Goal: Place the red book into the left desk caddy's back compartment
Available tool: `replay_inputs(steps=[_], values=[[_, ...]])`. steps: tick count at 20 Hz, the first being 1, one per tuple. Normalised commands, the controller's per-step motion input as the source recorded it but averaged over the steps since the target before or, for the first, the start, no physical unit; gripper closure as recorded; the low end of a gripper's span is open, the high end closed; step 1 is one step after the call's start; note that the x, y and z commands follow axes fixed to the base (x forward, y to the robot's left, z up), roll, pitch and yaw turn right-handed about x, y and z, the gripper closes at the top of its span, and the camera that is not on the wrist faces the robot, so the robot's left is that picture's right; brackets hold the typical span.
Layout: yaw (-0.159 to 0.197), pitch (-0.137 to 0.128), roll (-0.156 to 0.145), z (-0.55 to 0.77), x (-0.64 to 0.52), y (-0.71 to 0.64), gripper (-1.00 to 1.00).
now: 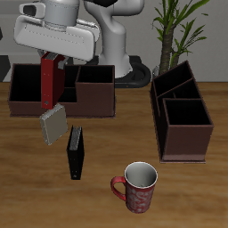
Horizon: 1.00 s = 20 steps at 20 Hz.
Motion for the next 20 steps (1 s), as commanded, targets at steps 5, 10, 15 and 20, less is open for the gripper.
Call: replay_inputs(steps=[5,10,15,20], values=[[-0.001,-0.026,0.009,0.23,-0.50,0.16,1.00],[-0.014,0.061,-0.051,0.11,-0.42,0.09,1.00],[0.005,-0.001,-0.010,0.14,-0.55,0.23,1.00],[0.039,-0.053,0.021,0.15,-0.55,0.28,1.00]])
